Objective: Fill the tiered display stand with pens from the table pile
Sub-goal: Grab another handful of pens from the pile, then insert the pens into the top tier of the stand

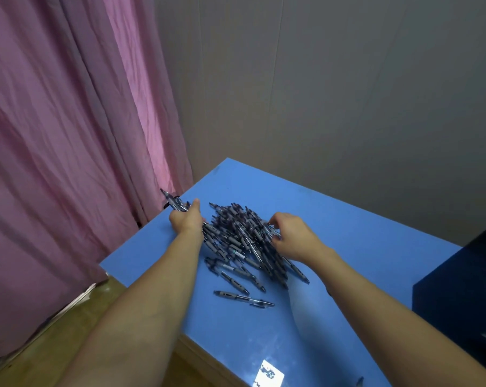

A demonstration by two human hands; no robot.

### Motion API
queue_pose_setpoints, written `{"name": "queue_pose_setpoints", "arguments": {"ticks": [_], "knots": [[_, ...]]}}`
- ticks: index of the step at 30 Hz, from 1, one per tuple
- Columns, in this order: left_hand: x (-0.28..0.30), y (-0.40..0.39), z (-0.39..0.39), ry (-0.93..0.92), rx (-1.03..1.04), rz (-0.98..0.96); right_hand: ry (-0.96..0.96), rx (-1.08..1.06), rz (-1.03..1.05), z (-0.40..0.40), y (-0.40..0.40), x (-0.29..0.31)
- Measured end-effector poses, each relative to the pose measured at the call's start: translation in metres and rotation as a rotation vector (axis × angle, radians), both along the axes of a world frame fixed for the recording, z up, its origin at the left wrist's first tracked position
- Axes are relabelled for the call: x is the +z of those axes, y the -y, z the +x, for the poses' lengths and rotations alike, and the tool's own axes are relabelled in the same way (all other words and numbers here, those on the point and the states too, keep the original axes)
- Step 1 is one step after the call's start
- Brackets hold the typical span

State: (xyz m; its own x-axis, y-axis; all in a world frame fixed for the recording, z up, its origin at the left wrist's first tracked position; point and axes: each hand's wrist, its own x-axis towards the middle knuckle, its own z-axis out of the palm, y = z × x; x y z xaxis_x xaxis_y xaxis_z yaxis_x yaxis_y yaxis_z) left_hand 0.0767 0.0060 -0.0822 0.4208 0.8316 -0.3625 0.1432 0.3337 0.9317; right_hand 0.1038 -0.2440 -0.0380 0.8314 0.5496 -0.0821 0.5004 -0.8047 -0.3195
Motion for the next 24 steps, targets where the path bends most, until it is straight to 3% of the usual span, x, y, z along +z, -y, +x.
{"name": "queue_pose_setpoints", "arguments": {"ticks": [4, 10, 17, 24], "knots": [[0.019, 0.001, 0.01, 0.004, -0.13, 0.172, -0.002, -0.008, -0.026, 0.004, -0.001, 0.006], [0.053, 0.024, 0.022, 0.049, -0.514, 0.491, -0.007, -0.068, -0.077, 0.008, -0.001, 0.028], [0.106, 0.066, 0.043, 0.178, -0.752, 0.559, 0.106, -0.187, -0.019, 0.009, 0.031, 0.082], [0.137, 0.155, 0.056, 0.306, -1.021, 0.617, 0.191, -0.447, -0.034, -0.016, 0.109, 0.121]]}}
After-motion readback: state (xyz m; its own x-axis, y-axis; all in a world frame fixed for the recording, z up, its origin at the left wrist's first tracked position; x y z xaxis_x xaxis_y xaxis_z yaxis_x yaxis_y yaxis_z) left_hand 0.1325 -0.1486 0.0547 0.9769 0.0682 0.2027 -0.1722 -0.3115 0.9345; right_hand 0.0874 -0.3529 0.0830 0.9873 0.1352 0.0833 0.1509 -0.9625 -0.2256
